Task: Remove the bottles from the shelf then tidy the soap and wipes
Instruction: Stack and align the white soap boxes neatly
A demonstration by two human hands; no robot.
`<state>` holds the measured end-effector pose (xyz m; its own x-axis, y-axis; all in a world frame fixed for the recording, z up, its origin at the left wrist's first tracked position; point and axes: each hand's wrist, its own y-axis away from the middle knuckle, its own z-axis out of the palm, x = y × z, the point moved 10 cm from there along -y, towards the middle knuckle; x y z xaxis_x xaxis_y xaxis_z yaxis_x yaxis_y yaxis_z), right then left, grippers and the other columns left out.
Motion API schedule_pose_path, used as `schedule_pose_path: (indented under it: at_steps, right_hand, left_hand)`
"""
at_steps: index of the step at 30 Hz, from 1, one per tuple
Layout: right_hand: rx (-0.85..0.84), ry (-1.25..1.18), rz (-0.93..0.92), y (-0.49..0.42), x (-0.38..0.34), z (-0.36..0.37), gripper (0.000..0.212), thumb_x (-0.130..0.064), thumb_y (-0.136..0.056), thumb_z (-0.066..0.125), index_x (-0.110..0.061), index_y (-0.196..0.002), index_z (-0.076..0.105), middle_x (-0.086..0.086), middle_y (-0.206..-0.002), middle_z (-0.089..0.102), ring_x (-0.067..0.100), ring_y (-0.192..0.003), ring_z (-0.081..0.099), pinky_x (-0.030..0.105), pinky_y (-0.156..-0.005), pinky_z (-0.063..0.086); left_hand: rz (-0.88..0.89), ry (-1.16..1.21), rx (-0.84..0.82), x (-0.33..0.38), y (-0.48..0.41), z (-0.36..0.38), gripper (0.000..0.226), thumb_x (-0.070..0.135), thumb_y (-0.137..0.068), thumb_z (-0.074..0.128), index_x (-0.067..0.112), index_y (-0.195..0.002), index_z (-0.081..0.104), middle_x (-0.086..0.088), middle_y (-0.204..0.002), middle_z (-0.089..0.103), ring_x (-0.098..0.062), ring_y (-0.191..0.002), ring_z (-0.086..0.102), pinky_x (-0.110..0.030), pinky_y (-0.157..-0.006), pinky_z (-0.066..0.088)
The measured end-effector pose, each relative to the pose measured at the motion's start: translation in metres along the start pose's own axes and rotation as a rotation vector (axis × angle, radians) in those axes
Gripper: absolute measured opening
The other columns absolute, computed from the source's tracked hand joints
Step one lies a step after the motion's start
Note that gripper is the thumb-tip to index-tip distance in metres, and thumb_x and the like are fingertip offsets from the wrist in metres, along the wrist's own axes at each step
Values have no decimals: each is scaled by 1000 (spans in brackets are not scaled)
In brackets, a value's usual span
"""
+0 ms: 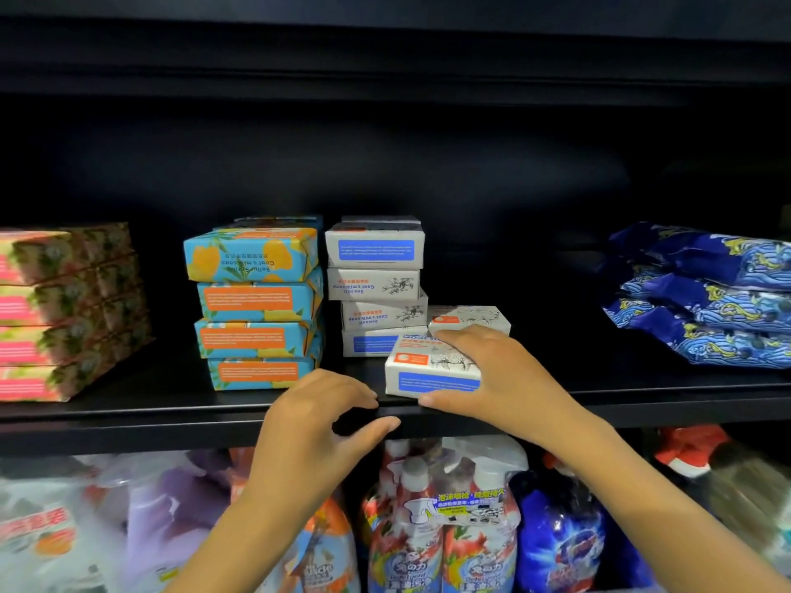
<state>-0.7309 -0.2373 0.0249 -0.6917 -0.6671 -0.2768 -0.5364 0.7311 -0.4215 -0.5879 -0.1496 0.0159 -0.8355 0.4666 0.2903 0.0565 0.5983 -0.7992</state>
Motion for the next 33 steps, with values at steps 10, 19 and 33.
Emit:
schedule_pose_path:
  at_steps: [10, 19, 33]
  right_hand:
    - [405, -263, 78, 38, 49, -54, 70, -53, -64, 78, -22, -123, 59, -11, -111, 57, 5, -103, 54, 16, -86, 44]
    - [501, -348, 98, 55, 77, -82, 69, -59, -58, 74, -23, -116, 62, -15, -107, 61, -10, -98, 53, -1, -77, 35]
    - [333, -317, 48, -12, 76, -89, 51, -33, -66, 82, -32, -111, 58, -19, -102, 54, 5, -101, 54, 12, -85, 41]
  left_hand:
    - [118, -98, 172, 48, -84, -26, 47, 28, -81, 69, 9, -123, 58, -5, -119, 62, -17, -112, 54, -24, -97, 41]
    - [-63, -647, -105, 20, -138, 6, 63, 44, -88, 60, 15, -139, 38, -5, -132, 50, -26, -121, 42, -36, -102, 27]
    - [416, -378, 253, 89, -58, -26, 31, 24, -81, 67, 12, -106, 53, -10, -87, 64, -26, -81, 51, -30, -66, 38]
